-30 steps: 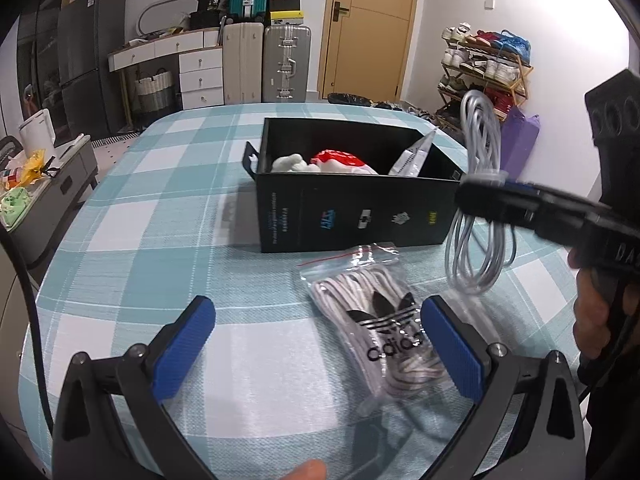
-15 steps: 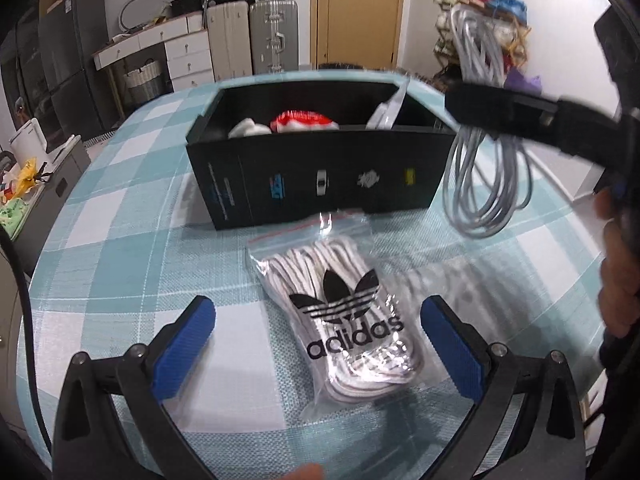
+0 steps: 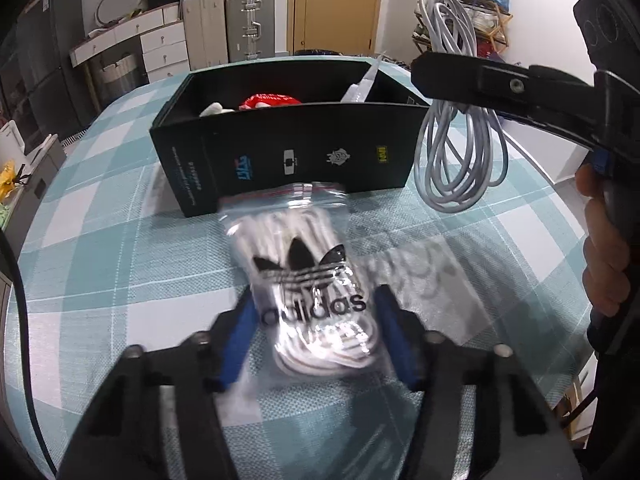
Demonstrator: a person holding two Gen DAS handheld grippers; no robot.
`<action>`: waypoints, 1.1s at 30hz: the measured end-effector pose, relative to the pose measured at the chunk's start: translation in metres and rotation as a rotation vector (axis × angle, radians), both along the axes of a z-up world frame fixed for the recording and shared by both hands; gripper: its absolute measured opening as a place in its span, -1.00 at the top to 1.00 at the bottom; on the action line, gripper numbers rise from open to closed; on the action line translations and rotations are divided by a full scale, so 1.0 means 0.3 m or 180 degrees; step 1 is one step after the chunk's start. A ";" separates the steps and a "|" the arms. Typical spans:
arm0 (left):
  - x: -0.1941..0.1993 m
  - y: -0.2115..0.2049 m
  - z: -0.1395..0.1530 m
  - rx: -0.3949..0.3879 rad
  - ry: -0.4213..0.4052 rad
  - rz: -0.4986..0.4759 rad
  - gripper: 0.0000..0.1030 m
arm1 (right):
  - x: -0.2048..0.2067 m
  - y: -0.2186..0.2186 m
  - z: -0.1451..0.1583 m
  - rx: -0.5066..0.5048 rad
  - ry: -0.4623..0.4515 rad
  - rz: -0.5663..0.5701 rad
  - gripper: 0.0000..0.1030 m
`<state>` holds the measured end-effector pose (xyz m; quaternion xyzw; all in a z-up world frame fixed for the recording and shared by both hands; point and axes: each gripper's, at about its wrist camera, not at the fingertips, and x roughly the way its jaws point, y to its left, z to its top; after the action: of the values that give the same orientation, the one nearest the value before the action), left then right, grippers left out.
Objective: Organize soft objects
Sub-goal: 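Grasp the coiled white cable with the right tool while the left tool grasps the adidas sock bag, then lift the cable and sock bag over the black box and lower them inside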
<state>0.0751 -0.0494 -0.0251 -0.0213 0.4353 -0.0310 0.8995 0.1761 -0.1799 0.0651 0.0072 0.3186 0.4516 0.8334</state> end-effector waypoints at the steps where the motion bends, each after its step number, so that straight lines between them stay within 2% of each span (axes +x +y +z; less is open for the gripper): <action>1: -0.004 0.002 0.004 -0.0020 -0.0011 -0.0004 0.10 | -0.001 -0.001 0.001 0.0000 -0.0003 -0.0001 0.04; 9: -0.019 0.028 0.030 -0.0103 -0.0070 0.0046 0.16 | -0.002 0.001 0.006 0.0011 -0.0015 -0.0012 0.04; 23: -0.047 0.125 0.133 -0.0266 -0.0435 0.0172 0.16 | -0.013 -0.007 0.021 0.0076 -0.0070 -0.0018 0.04; 33: -0.039 0.151 0.205 -0.0281 -0.0643 0.0209 0.16 | -0.023 -0.005 0.034 0.0151 -0.0103 -0.0050 0.04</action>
<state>0.0635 -0.0041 0.0364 -0.0719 0.3397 -0.0227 0.9375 0.1691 -0.1814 0.0754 0.0221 0.2942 0.4525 0.8416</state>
